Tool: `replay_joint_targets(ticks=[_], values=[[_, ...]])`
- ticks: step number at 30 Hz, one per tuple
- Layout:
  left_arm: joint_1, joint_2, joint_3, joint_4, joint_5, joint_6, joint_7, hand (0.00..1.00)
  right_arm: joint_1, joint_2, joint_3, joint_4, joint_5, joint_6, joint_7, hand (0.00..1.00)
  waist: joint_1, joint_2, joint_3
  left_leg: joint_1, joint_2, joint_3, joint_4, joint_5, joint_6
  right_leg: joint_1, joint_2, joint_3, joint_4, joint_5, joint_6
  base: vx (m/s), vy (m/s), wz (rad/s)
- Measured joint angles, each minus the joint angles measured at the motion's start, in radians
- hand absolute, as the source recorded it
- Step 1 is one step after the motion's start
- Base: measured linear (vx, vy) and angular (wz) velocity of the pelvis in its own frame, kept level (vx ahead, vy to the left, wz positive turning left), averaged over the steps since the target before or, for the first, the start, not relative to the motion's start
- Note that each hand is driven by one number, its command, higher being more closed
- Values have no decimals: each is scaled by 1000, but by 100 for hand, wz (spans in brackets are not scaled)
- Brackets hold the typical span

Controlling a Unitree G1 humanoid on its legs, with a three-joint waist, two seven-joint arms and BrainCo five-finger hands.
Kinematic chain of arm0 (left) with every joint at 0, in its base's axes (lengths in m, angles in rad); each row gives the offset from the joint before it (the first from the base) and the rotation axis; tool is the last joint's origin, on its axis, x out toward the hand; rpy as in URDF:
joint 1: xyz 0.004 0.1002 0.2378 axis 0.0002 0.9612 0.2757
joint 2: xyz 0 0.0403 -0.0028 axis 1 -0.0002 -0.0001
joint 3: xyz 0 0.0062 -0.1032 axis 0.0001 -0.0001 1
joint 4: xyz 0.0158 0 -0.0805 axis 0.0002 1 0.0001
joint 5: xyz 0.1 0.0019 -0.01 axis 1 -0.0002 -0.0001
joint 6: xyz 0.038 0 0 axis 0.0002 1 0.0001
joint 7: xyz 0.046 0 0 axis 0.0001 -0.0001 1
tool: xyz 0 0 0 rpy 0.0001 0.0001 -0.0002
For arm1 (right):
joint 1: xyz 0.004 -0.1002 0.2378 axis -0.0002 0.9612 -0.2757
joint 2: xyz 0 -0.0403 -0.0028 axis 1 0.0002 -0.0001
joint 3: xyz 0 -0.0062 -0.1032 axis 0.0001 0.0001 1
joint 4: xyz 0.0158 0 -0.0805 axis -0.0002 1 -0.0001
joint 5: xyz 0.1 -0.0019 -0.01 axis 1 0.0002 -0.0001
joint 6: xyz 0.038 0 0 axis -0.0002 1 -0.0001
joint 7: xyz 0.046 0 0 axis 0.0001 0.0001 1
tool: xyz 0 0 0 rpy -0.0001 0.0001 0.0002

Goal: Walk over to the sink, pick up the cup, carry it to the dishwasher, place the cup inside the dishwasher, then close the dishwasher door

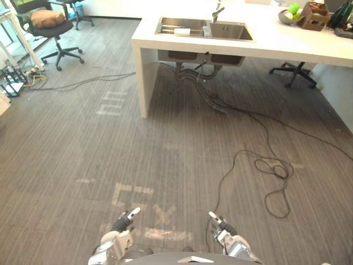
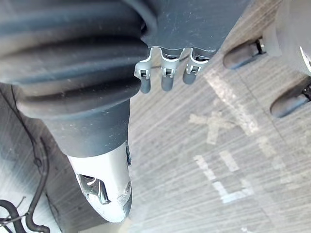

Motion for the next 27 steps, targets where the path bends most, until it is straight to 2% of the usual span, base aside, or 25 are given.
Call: replay_joint_targets(ticks=[4, 9, 15, 19, 23, 27], values=[[-11, -1, -29, 12, 79, -5, 26, 0, 0, 9, 3, 4, 0, 3, -1, 0, -1, 4, 4, 2, 0, -1, -3, 2, 1, 0, 0, -1, 0, 0, 0, 0, 0, 0], [-20, -1, -29, 51, 96, -42, 50, 0, 4, 10, -1, 31, -7, -5, -12, 0, -7, 7, 6, 4, 0, -1, -3, 2, 1, 2, 0, -2, 0, 0, 1, 0, 0, 0], [-25, 1, -29, 86, 140, -46, 92, 0, 16, 10, -29, 51, -65, -61, 13, 0, -8, 7, 7, 0, 0, -4, -3, 3, 3, 1, 0, -5, 0, -1, 2, -10, 1, 0], [-30, 2, -27, 96, 202, -35, 150, 0, 17, 10, -47, 79, -160, -93, 26, 0, -7, 7, 7, -2, 0, -4, -5, 3, 3, -3, 0, -6, 0, -2, 3, 0, 0, 0], [-33, 6, -13, 119, 315, -15, 226, 0, 17, 6, -47, 80, -319, -83, 25, 0, -7, 7, 7, -5, -1, -4, -7, 3, 4, -7, 0, -4, 0, -2, 4, 0, 0, 0], [-30, 13, 4, 141, 351, -3, 212, 0, 18, 2, -46, 82, -336, -42, 24, 0, -6, 6, 7, -3, -2, -4, -9, 4, 4, -6, 0, -3, 1, -3, 5, 0, 0, 0]])
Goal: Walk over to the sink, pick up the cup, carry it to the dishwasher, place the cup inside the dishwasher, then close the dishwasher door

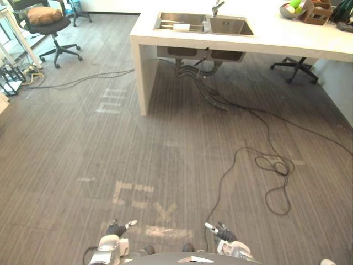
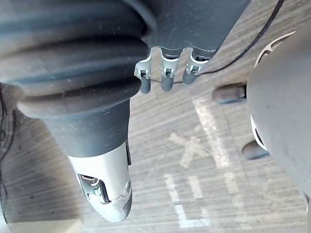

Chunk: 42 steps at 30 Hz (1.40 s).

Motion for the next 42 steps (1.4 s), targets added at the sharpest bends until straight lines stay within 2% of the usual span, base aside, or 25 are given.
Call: replay_joint_targets(ticks=[6, 9, 10, 11, 13, 15, 17, 19, 20, 22, 23, 26, 27, 28, 30, 31, 32, 33, 34, 35, 37, 38, 39, 41, 42], values=[[-4, 13, 11, 40, -77, -2, -96, 0, 2, -6, 7, 21, 145, 83, -25, 0, -1, -1, 4, 26, 7, 34, -8, -5, 4, -19, -7, 27, 86, -41, 16, -33, 9, -13], [-4, 24, 48, 56, -175, -5, -155, 0, 2, -11, 7, 36, 230, 106, -67, 0, -1, -5, 19, -21, 26, 84, 59, -34, 40, -137, -34, 39, 284, -103, 39, -45, 35, -39], [-4, 28, 51, 56, -185, -9, -164, 0, 1, -11, 9, 36, 231, 105, -70, 0, -1, -11, 29, -25, 27, 94, 70, -38, 42, -175, -57, 15, 400, -133, 19, -29, 34, -46], [-4, 39, 69, 60, -195, -32, -166, 0, -2, -11, 2, 37, 236, 96, -78, 0, 1, -28, 54, -27, 30, 110, 105, -64, 39, -253, -139, -25, 691, -172, 3, -25, 25, -41], [-8, 46, 91, 62, -222, -49, -153, 0, 1, -7, -2, 44, 232, 83, -80, 0, 4, -45, 70, -26, 30, 110, 153, -100, 44, -272, -189, -24, 781, -164, -1, 12, -21, -34], [-13, 45, 89, 65, -281, -72, -140, 0, 6, -9, -3, 39, 246, 74, -81, 0, -12, -46, 86, 2, 51, 111, 162, -118, 27, -266, -203, -25, 751, -246, 35, 95, -125, -18], [-16, 33, 87, 62, -291, -92, -143, 0, 0, -12, -4, 31, 256, 49, -79, 0, -26, -30, 103, 14, 88, 109, 167, -136, 0, -301, -175, -19, 676, -258, 38, 79, -163, -7], [-39, 25, 83, 48, -287, -104, -140, 0, -3, -14, -14, 19, 256, 22, -78, 0, -31, -24, 125, 17, 119, 104, 167, -148, -21, -357, -156, -8, 533, -194, 42, 138, -217, 4], [-47, 22, 71, 13, -282, -105, -127, 0, 1, -12, -38, 13, 253, 18, -80, 0, -39, -34, 140, 18, 126, 90, 163, -158, -38, -368, -149, 23, 375, -103, 63, 151, -228, 22], [-54, 29, 43, -32, -284, -111, -119, 0, 37, -1, -56, 10, 246, 22, -84, 0, -44, -68, 164, 52, 105, 67, 161, -175, -68, -359, -189, 77, 289, -41, 111, 234, -349, 45], [-59, 4, 40, -48, -285, -109, -116, 0, 55, 1, -84, 16, 247, 33, -86, 0, -47, -58, 182, 94, 120, 49, 161, -182, -82, -351, -179, 80, 359, -5, 102, 335, -432, 32], [-39, -28, 11, -73, -279, -109, -107, 0, 81, -18, -131, 15, 249, 49, -86, 0, -66, 39, 147, 105, 203, 48, 166, -243, -101, -426, -103, 92, 519, -71, 7, 329, -335, -15], [-34, -32, 5, -72, -279, -109, -106, 0, 85, -25, -133, 15, 249, 55, -86, 0, -68, 46, 142, 104, 215, 44, 166, -257, -84, -441, -92, 86, 547, -96, -10, 452, -279, -11], [-32, -45, 4, -72, -281, -119, -107, 0, 100, -30, -160, 38, 238, 65, -84, 0, -71, 72, 126, 75, 230, 17, 336, -280, -73, -453, -75, 73, 625, -185, -36, 474, -268, -5], [-21, -54, 5, -68, -282, -132, -113, 0, 106, -28, -162, 48, 220, 63, -83, 0, -76, 65, 128, 1, 242, 11, 572, -264, -92, -431, -76, 67, 663, -237, -51, 339, -175, 8], [-13, -62, 5, -73, -282, -148, -122, 0, 118, -28, -163, 48, 204, 57, -80, 0, -89, 68, 126, -45, 274, -1, 697, -209, -136, -392, -71, 52, 671, -271, -53, 433, -205, 38], [20, -72, 3, -109, -281, -184, -123, 0, 129, -29, -156, 46, 183, 32, -69, 0, -100, 70, 127, -123, 335, -1, 907, -78, -155, -310, -51, 28, 653, -312, -60, 512, -214, 43], [32, -78, 4, -138, -281, -199, -121, 0, 134, -33, -152, 47, 172, 22, -63, 0, -95, 71, 129, -167, 358, 3, 1018, -62, -139, -275, -38, 20, 632, -321, -66, 509, -188, 36], [45, -82, 4, -186, -279, -217, -117, 0, 132, -41, -149, 47, 169, 16, -65, 0, -87, 82, 134, -228, 366, 7, 1146, -93, -97, -220, -20, 16, 598, -325, -78, 481, -82, 6], [58, -82, 2, -275, -278, -246, -106, 0, 116, -51, -149, 59, 181, 12, -66, 0, -66, 80, 137, -317, 321, 29, 1221, -148, -91, -140, -12, 18, 525, -318, -88, 390, -21, -7], [62, -76, -14, -388, -278, -273, -91, 0, 81, -57, -148, 67, 211, 9, -63, 0, -37, 71, 139, -384, 246, 82, 1090, -189, -81, -86, -25, 25, 450, -287, -69, 336, 9, -34], [61, -62, -49, -509, -277, -305, -73, 0, 41, -64, -130, 55, 220, 13, -44, 0, -22, 58, 136, -419, 156, 115, 804, -193, -64, -63, -52, 45, 394, -275, -49, 305, 23, -38], [60, -60, -61, -562, -277, -311, -70, 0, 30, -69, -114, 37, 221, 16, -37, 0, -20, 57, 136, -429, 120, 113, 664, -179, -57, -54, -63, 48, 377, -272, -44, 414, 46, -30], [51, -64, -87, -723, -277, -320, -37, 0, 8, -80, -77, -7, 205, 7, -33, 0, 1, 59, 136, -441, 36, 103, 253, -17, -69, -26, -95, 74, 350, -283, -12, 500, 105, -33], [41, -63, -87, -784, -275, -320, -17, 0, 11, -84, -69, -18, 205, -3, -37, 0, 10, 62, 136, -432, 22, 105, 151, 66, -77, 14, -102, 85, 340, -307, 23, 472, 147, -35]])
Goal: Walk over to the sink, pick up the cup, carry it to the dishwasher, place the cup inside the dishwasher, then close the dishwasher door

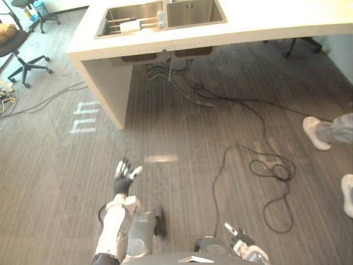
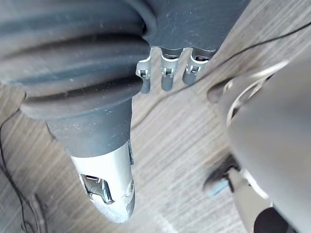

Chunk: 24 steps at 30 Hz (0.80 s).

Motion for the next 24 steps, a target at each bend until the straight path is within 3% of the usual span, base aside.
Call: replay_joint_targets(ticks=[1, 2, 3, 5, 6, 8, 9, 10, 11, 13, 14, 15, 16, 17, 18, 19, 21, 22, 23, 24], values=[[-6, 0, 4, -20, 5, 0, 8, 0, 6, 1, -1, -6, 1, 2, -3, 0, 5, 8, 2, 9, 3, 6, -9, 21, -2, 28, 7, 4, 0, -19, 15, 492, 173, -30], [-10, 1, 8, -40, 18, -2, 19, 0, 36, -4, -8, -23, 3, 10, -7, 0, 14, 54, -8, 39, 42, 4, -5, 40, 16, 90, 50, 12, 2, -64, 32, 516, 218, -12], [-31, 13, 22, -41, 18, 0, 26, 0, 39, 11, -19, -18, 16, 25, -17, 0, 10, 36, -6, 54, 20, 2, 54, 128, 159, 149, 25, 21, 10, -106, 39, 582, 245, 8], [-47, 20, 52, -99, 18, 3, 25, 0, 38, 17, -22, -17, 69, 50, -24, 0, 16, 5, -15, 29, -18, -5, 106, 64, 160, 149, -7, 36, 11, -78, 11, 435, 194, 31], [-48, 19, 57, -132, 19, 2, 24, 0, 36, 17, -25, -15, 85, 50, -24, 0, 24, 3, -15, 18, -22, -7, 129, 45, 163, 146, -11, 37, 12, -62, 6, 406, 169, 17], [-51, 20, 88, -236, 36, 11, 23, 0, 29, 21, -68, 33, 85, 65, -27, 0, 57, 2, -16, 9, -34, -16, 203, -39, 157, 135, -32, 53, 74, 6, 15, 439, 177, 3], [-53, 21, 97, -253, 37, 18, 23, 0, 31, 23, -81, 49, 80, 67, -28, 0, 59, -3, -18, 22, -44, -17, 206, -55, 162, 118, -45, 62, 130, 20, 27, 385, 173, 6], [-56, 23, 105, -279, 37, 33, 19, 0, 42, 29, -91, 65, 78, 66, -30, 0, 59, -16, -34, 54, -70, -16, 186, -77, 175, 49, -84, 77, 303, 62, 79, 393, 176, 17], [-56, 29, 115, -315, 37, 60, 15, 0, 50, 41, -102, 72, 77, 61, -29, 0, 53, -35, -46, 91, -101, -18, 158, -90, 190, -31, -128, 99, 476, 157, 158, 393, 166, 21], [-58, 32, 112, -345, 41, 79, 10, 0, 50, 58, -110, 81, 62, 36, -31, 0, 39, -49, -53, 142, -121, -19, 127, -105, 189, -128, -170, 116, 697, 226, 203, 376, 111, 5], [-57, 34, 104, -340, 62, 92, 17, 0, 51, 62, -124, 69, 42, 13, -34, 0, 36, -47, -53, 218, -125, -24, 77, -116, 182, -210, -203, 74, 844, 185, 133, 367, 87, -18], [-56, 34, 98, -339, 66, 95, 24, 0, 51, 63, -127, 64, 41, 9, -38, 0, 36, -47, -53, 250, -124, -26, 57, -120, 177, -232, -217, 41, 871, 158, 90, 365, 66, -29], [-56, 35, 94, -338, 65, 93, 35, 0, 51, 66, -130, 59, 44, -1, -43, 0, 33, -45, -54, 309, -119, -28, 25, -127, 169, -279, -231, -18, 862, 91, 24, 349, 20, -18], [-58, 33, 93, -330, 63, 79, 43, 0, 51, 65, -136, 54, 48, -2, -43, 0, 21, -39, -58, 342, -103, -39, 7, -135, 158, -332, -221, -64, 772, 26, -12, 338, -12, -3], [-62, 32, 93, -322, 62, 71, 49, 0, 51, 64, -139, 54, 49, -2, -43, 0, 11, -32, -61, 348, -89, -49, 9, -137, 155, -355, -205, -81, 689, 3, -14, 330, -72, 29], [-82, 31, 93, -285, 62, 40, 55, 0, 57, 60, -142, 54, 49, -8, -43, 0, -3, -14, -62, 350, -56, -64, 27, -154, 143, -401, -152, -76, 466, 4, -5, 330, -126, 50], [-110, 41, 92, -219, 62, -8, 74, 0, 84, 71, -168, 55, 43, -13, -38, 0, -17, -7, -61, 351, -22, -113, 66, -189, 118, -425, -86, -14, 103, 130, 26, 355, -176, 74], [-112, 50, 91, -194, 61, -21, 81, 0, 100, 86, -177, 58, 39, -14, -37, 0, -16, -14, -61, 370, -19, -145, 76, -207, 100, -415, -79, 16, -8, 213, 30, 391, -290, 99], [-89, 56, 95, -182, 52, -50, 94, 0, 144, 108, -168, 63, 42, -8, -29, 0, -14, -34, -71, 403, -20, -178, 94, -246, 78, -408, -89, 36, -5, 316, 25, 486, -435, 102], [-55, 64, 110, -188, 38, -83, 95, 0, 197, 119, -156, 65, 35, 9, -19, 0, -11, -75, -95, 432, -30, -210, 124, -298, 55, -395, -100, 39, 61, 380, 8, 418, -430, 84]])
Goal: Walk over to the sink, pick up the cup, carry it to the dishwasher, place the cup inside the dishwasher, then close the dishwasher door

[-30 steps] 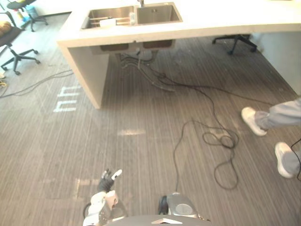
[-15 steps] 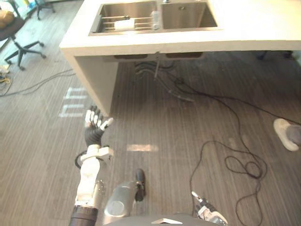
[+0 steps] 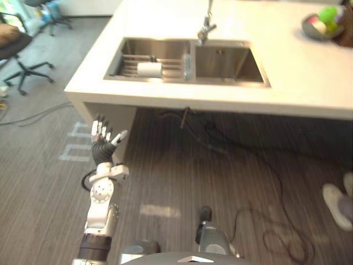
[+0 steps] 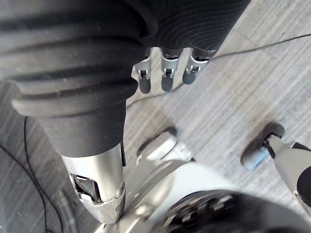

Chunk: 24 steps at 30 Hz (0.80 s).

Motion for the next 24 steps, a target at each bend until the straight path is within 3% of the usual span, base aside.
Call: replay_joint_targets(ticks=[1, 3, 5, 9, 11, 12, 13, 16, 17, 18, 19, 20, 21, 22, 24], values=[[14, 4, 14, -2, -5, -17, -1, 0, 13, 2, 1, 5, -10, 20, 7, 0, 9, -11, -13, 8, -4, -12, 25, -32, -11, 7, -6, -9, 28, -62, 11, 453, -471, 45], [48, -55, 21, -28, 11, -36, 15, 0, 12, -56, -12, 19, -74, 80, 38, 0, 18, 72, -42, 7, 99, -27, 82, -95, -59, 12, 60, -67, 102, -147, -25, 403, -398, 18], [41, -66, 21, -84, 109, -35, 40, 0, -5, -76, -13, 17, -96, 112, 58, 0, 15, 86, -52, 11, 138, -37, 57, -91, -58, 9, 94, -93, 111, -185, -38, 233, -274, 15], [-6, -59, 20, -111, 186, 21, 55, 0, -34, -80, -42, 35, -106, 179, 74, 0, 19, 75, -57, -5, 158, -67, 21, -16, -31, 21, 119, -124, 58, -198, -59, 146, -241, 17], [-4, -60, 5, -109, 200, 54, 66, 0, -34, -85, -42, 53, -105, 202, 87, 0, 9, 72, -61, -84, 165, -56, 135, 18, -37, 72, 124, -164, -42, -164, -59, 83, -82, 55], [-6, -59, -5, -109, 213, 73, 63, 0, -37, -85, -40, 66, -102, 212, 88, 0, 9, 65, -56, -135, 168, -48, 222, 19, -24, 118, 127, -174, -105, -141, -63, 99, -21, 83], [-3, -53, -16, -110, 223, 90, 60, 0, -39, -81, -38, 70, -102, 224, 88, 0, 21, 47, -45, -158, 157, -20, 245, -32, -22, 176, 123, -171, -167, -118, -63, 74, 6, 69], [48, -49, -12, -170, 242, 110, 54, 0, -48, -99, 29, 68, -102, 234, 90, 0, 31, 26, -28, -253, 113, 8, 193, -37, -17, 238, 96, -167, -214, -119, -53, 25, 58, 55], [74, -50, -4, -219, 244, 120, 53, 0, -50, -123, 66, 66, -102, 237, 90, 0, 40, 38, -20, -267, 115, 26, 128, -32, -28, 239, 97, -153, -226, -127, -46, -1, 115, -12], [94, -60, 18, -248, 243, 124, 51, 0, -60, -150, 81, 65, -104, 242, 91, 0, 71, 70, -19, -249, 123, 46, 53, 14, -72, 236, 115, -139, -223, -143, -49, 77, 98, -65], [103, -70, 55, -269, 238, 130, 40, 0, -77, -174, 62, 53, -103, 259, 96, 0, 83, 105, -5, -236, 154, 102, 51, 55, -76, 219, 110, -171, -23, -188, -57, 135, 143, -65], [106, -47, 73, -289, 228, 134, 30, 0, -69, -162, 52, 31, -102, 267, 101, 0, 82, 101, 15, -211, 145, 124, 50, 74, -83, 236, 86, -172, 58, -234, -48, 216, 99, -46], [108, -22, 106, -325, 203, 137, 6, 0, -70, -136, 45, 26, -93, 282, 101, 0, 85, 50, 21, -174, 112, 167, 47, 107, -71, 286, 52, -172, 26, -318, 1, 172, 77, -19], [106, -25, 118, -330, 191, 136, -2, 0, -77, -127, 40, 25, -85, 285, 99, 0, 80, 51, 23, -162, 115, 171, 51, 149, -44, 303, 52, -176, 24, -319, 15, 157, 54, -33], [109, -12, 121, -353, 146, 137, -39, 0, -75, -102, 29, 13, -53, 278, 102, 0, 79, 50, 2, -139, 102, 213, 47, 162, -31, 296, 44, -136, 12, -316, 32, 142, 82, -44]])
